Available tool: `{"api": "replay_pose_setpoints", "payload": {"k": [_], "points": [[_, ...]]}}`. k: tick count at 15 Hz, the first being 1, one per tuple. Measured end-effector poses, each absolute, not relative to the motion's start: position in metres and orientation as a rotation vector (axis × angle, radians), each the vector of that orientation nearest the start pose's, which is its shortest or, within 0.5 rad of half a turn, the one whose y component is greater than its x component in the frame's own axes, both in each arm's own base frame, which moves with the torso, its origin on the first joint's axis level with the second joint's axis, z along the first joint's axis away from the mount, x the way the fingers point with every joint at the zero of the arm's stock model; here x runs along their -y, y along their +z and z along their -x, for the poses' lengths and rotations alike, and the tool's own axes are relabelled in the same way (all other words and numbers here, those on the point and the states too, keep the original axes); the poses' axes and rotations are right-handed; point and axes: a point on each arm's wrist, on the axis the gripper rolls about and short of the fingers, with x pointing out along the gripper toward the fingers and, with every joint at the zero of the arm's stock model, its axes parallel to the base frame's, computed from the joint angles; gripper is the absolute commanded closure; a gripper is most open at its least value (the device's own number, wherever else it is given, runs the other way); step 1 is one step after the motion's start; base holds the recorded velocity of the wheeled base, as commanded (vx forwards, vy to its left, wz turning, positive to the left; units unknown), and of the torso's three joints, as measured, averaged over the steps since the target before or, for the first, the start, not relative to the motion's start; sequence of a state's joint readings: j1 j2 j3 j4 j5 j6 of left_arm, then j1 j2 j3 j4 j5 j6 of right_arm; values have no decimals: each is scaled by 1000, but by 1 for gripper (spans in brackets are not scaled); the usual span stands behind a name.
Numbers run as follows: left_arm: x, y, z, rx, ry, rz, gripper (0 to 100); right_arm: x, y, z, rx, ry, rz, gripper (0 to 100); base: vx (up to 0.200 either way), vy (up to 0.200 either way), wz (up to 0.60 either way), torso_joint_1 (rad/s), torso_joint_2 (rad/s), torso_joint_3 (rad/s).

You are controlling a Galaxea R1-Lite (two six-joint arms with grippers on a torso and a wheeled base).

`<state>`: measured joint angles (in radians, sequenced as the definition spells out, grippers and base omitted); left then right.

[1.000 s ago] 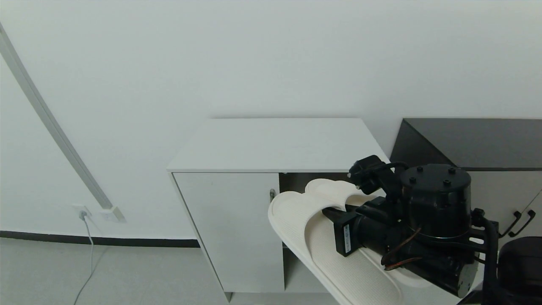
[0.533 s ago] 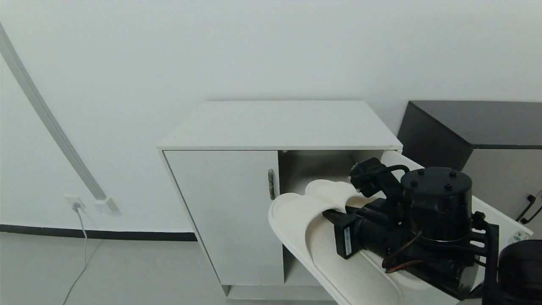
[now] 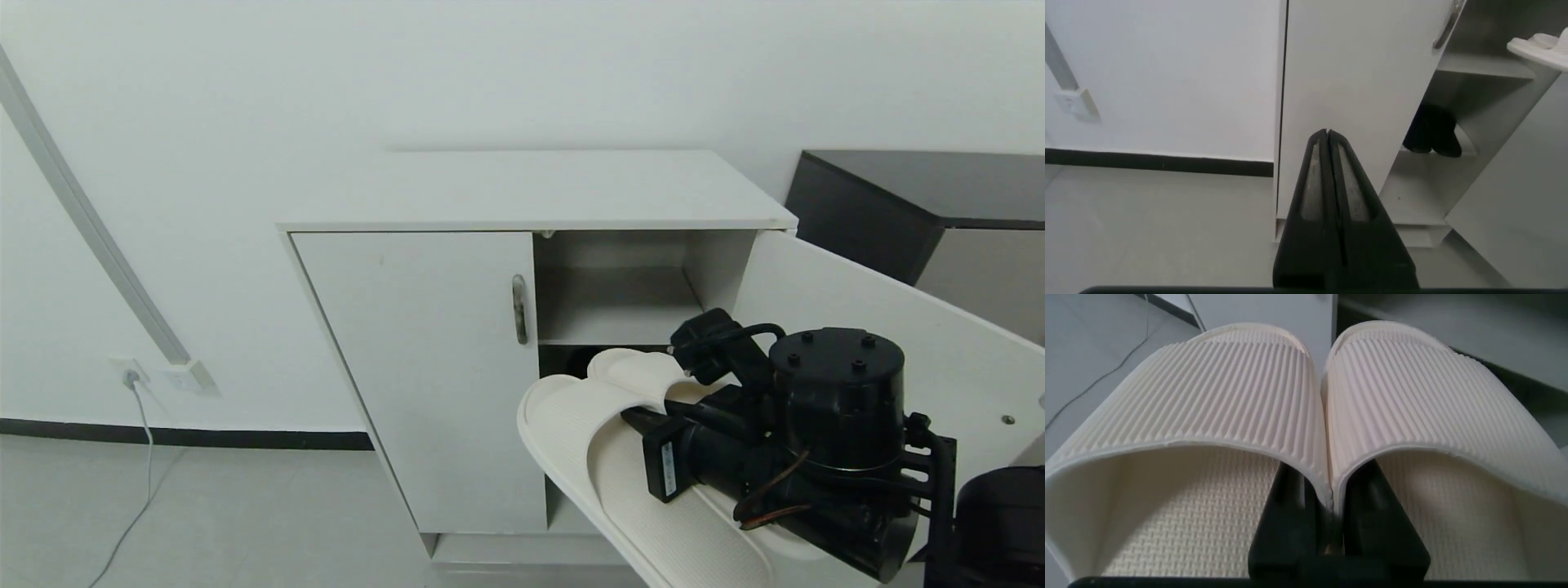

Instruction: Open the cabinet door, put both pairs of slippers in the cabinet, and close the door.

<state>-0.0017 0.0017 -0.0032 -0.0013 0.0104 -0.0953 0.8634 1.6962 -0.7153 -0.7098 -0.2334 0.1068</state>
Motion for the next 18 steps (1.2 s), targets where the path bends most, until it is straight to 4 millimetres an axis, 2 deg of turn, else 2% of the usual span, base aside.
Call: {"api": "replay_pose_setpoints", "payload": {"k": [11, 18], "points": [[0, 76, 23, 2, 9, 95, 100, -221, 165, -196, -275, 611, 45, 100, 0, 0, 0, -78, 435, 363], [0, 77, 23, 3, 9, 95, 100, -221, 164, -198, -271, 608, 46, 100, 0, 0, 0, 0, 50, 48]]}}
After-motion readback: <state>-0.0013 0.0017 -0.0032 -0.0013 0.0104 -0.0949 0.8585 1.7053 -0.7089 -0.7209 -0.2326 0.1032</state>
